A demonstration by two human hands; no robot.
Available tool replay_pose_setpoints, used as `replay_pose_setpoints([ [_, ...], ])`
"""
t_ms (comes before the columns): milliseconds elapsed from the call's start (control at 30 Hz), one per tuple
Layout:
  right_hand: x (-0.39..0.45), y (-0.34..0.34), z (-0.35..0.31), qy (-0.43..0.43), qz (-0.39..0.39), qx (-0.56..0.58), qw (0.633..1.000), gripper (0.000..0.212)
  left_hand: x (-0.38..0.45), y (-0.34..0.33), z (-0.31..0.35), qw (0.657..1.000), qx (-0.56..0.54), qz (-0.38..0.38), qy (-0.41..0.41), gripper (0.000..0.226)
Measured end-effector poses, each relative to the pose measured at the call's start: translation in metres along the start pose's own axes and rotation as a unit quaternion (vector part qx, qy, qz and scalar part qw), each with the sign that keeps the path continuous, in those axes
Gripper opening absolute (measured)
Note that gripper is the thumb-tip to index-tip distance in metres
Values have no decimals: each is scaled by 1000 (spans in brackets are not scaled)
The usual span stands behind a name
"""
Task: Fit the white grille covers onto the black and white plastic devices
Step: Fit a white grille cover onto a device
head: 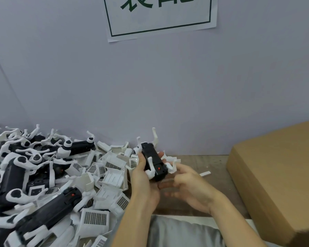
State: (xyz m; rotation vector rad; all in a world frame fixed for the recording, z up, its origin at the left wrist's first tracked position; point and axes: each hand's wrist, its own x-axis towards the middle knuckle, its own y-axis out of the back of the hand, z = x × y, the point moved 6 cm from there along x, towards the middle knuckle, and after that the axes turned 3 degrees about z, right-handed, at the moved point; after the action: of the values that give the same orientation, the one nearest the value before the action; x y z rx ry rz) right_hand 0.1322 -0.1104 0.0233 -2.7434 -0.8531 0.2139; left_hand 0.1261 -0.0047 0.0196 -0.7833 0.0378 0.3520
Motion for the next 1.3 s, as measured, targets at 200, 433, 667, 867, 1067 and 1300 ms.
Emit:
replay_pose_setpoints([
  [200, 7, 3, 3, 32, 91, -17, 995, 24, -2, -4, -11, 996, 89, 10, -7, 59],
  [433, 6, -1, 1, 75, 71, -19, 994, 22, -1, -1, -12, 996, 92, 7, -5, 62],
  [667, 8, -2, 2, 57, 67, -40, 995, 26, 1, 3, -12, 997, 78, 20, -16, 62],
  [867, 10, 6, 6, 36, 91, -38, 994, 18, 3, 0, -10, 993, 101, 3, -57, 52],
  [1067, 9, 3, 5, 41, 74, -8, 996, 25, 1, 2, -12, 995, 90, 13, -30, 55],
  [1300, 5, -5, 5, 21, 58, -50, 997, 21, -1, 6, -11, 997, 51, 59, -10, 59],
])
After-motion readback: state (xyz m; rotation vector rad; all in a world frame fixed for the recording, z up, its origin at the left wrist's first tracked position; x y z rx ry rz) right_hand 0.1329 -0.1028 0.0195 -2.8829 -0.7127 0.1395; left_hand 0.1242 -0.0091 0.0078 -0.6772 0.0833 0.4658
